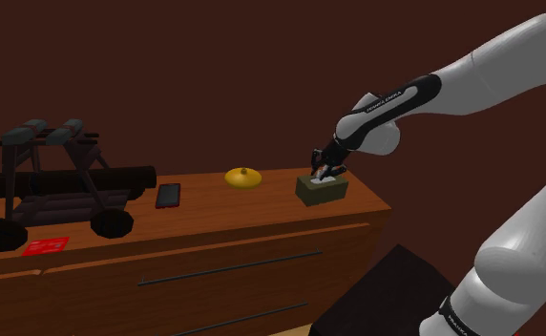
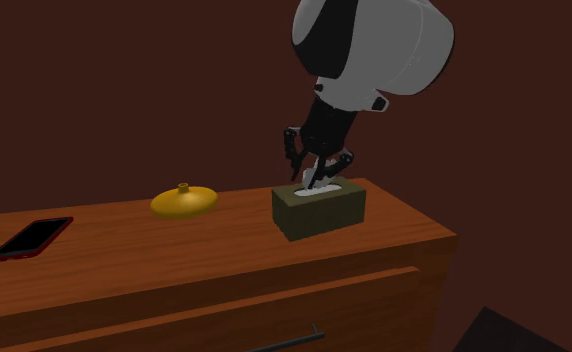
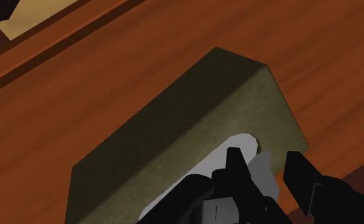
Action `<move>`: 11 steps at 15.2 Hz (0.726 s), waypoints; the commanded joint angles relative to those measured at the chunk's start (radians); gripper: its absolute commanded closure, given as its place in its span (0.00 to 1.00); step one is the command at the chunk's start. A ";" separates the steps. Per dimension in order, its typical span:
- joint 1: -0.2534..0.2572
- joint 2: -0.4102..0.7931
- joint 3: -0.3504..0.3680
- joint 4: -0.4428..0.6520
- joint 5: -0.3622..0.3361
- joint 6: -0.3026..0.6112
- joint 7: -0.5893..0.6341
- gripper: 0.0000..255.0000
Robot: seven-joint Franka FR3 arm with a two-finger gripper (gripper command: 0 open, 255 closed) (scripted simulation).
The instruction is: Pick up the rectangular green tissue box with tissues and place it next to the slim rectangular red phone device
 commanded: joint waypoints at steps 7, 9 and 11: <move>-0.010 -0.037 0.002 0.017 -0.032 -0.060 0.029 1.00; -0.014 -0.056 0.003 0.027 -0.044 -0.088 0.042 1.00; -0.019 -0.074 0.004 0.038 -0.056 -0.117 0.053 1.00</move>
